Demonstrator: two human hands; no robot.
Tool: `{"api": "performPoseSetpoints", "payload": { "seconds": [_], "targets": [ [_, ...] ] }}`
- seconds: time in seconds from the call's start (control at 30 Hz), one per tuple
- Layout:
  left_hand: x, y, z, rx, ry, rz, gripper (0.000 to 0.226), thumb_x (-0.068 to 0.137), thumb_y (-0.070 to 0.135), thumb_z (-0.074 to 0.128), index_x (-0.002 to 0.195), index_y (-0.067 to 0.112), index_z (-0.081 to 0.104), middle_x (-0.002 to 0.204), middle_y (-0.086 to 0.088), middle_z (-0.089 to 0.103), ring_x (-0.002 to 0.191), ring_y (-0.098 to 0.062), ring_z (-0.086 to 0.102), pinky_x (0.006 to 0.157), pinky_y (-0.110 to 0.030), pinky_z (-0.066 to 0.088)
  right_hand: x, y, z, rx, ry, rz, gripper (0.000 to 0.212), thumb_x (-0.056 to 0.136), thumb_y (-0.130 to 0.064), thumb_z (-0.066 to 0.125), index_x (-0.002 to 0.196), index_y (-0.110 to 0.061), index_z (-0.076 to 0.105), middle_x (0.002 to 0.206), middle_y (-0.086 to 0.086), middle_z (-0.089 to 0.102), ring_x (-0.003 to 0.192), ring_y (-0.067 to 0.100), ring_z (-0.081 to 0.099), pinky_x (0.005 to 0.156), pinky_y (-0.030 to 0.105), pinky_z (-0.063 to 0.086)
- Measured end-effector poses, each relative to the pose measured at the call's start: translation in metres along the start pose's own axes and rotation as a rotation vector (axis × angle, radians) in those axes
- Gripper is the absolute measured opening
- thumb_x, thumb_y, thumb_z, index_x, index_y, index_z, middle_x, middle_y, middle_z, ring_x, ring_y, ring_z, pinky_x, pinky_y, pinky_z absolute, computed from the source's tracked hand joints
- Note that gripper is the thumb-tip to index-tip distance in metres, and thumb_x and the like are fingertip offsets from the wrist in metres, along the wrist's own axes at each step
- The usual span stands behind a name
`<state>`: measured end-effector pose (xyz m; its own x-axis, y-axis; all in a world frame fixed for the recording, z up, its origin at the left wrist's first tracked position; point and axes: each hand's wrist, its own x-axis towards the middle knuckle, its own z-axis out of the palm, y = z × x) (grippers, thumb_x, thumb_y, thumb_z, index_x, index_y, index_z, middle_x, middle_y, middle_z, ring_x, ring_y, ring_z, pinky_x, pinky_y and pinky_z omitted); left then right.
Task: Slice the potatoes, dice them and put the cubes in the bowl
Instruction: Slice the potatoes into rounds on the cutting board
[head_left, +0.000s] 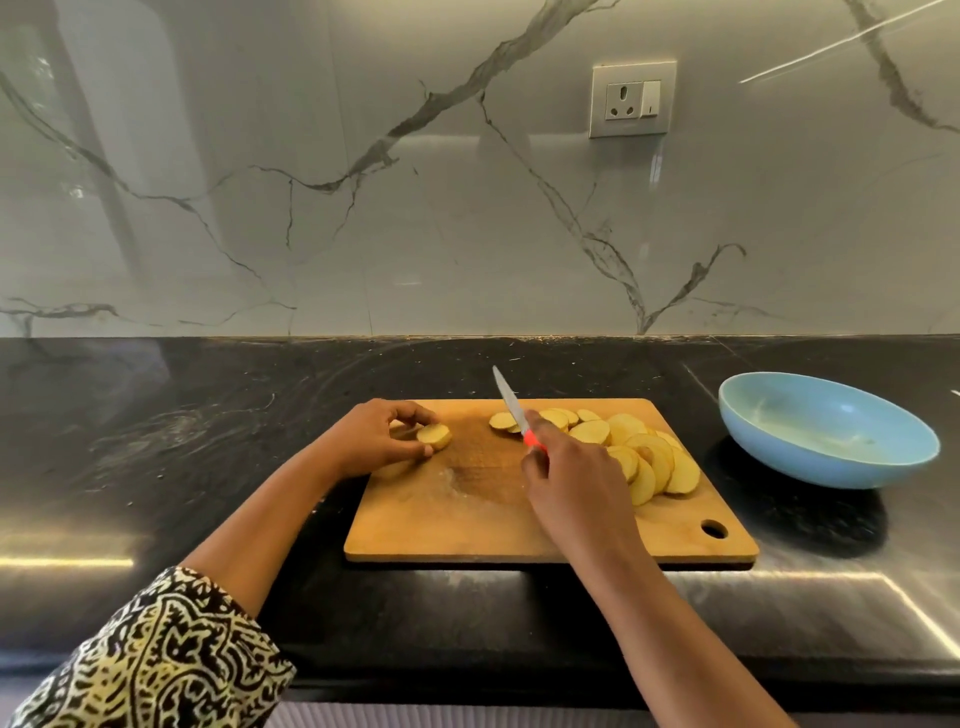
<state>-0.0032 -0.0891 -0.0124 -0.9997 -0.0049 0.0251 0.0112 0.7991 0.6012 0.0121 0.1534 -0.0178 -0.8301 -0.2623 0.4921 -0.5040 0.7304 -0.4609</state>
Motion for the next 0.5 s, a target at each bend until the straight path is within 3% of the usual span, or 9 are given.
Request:
{"api": "performPoseSetpoints", "payload": {
  "seconds": [0.1,0.17,0.23,0.3,0.37,0.5],
  "targets": [
    [-0.003,0.015,0.005,-0.001,0.115,0.024,0.050,0.085,0.038,0.067,0.132,0.032,0.049,0.138,0.007,0.047,0.133,-0.017,0.037,0.117,-0.046,0.014,-0.006,0.013,-0.016,0.109,0.142,-0.015,0.049,0.097,-0.024,0.050,0.145,-0.025,0.038,0.077,-0.010,0.057,0.057,0.003,0.050,0.051,0.012,0.037],
    [0.004,0.037,0.016,0.084,0.157,0.069,0.055,0.090,0.039,0.060,0.140,0.028,0.042,0.147,0.004,0.039,0.139,-0.021,0.029,0.117,-0.047,0.002,-0.009,0.030,-0.027,0.189,0.318,-0.058,0.048,0.095,-0.019,0.052,0.143,-0.020,0.042,0.071,-0.007,0.056,0.053,0.002,0.048,0.050,0.011,0.037],
    [0.020,0.060,0.031,0.161,0.071,0.089,0.057,0.093,0.044,0.052,0.145,0.029,0.034,0.152,0.002,0.033,0.141,-0.021,0.028,0.118,-0.045,0.012,-0.008,0.049,-0.037,0.235,0.452,-0.095,0.047,0.096,-0.018,0.050,0.142,-0.018,0.044,0.068,-0.004,0.058,0.052,0.002,0.049,0.051,0.012,0.038],
    [0.033,0.083,0.050,0.161,-0.042,0.042,0.059,0.095,0.051,0.044,0.148,0.032,0.025,0.155,0.001,0.027,0.142,-0.022,0.026,0.114,-0.043,0.023,-0.002,0.068,-0.047,0.286,0.481,-0.036,0.044,0.098,-0.019,0.049,0.142,-0.020,0.044,0.072,-0.002,0.061,0.056,0.003,0.052,0.053,0.010,0.038],
    [0.042,0.098,0.064,0.109,-0.087,-0.028,0.061,0.095,0.057,0.036,0.149,0.032,0.022,0.157,0.000,0.023,0.142,-0.024,0.025,0.114,-0.045,0.025,0.006,0.084,-0.055,0.358,0.448,0.081,0.042,0.099,-0.021,0.048,0.141,-0.023,0.045,0.074,-0.002,0.062,0.059,0.004,0.054,0.054,0.010,0.040],
    [0.040,0.108,0.076,0.166,-0.072,-0.074,0.059,0.097,0.059,0.024,0.143,0.025,0.037,0.155,-0.002,0.027,0.141,-0.024,0.026,0.112,-0.046,0.025,0.013,0.104,-0.062,0.595,0.329,0.268,0.040,0.100,-0.025,0.047,0.140,-0.026,0.048,0.066,-0.001,0.057,0.055,0.005,0.050,0.056,0.019,0.043]
  ]
}}
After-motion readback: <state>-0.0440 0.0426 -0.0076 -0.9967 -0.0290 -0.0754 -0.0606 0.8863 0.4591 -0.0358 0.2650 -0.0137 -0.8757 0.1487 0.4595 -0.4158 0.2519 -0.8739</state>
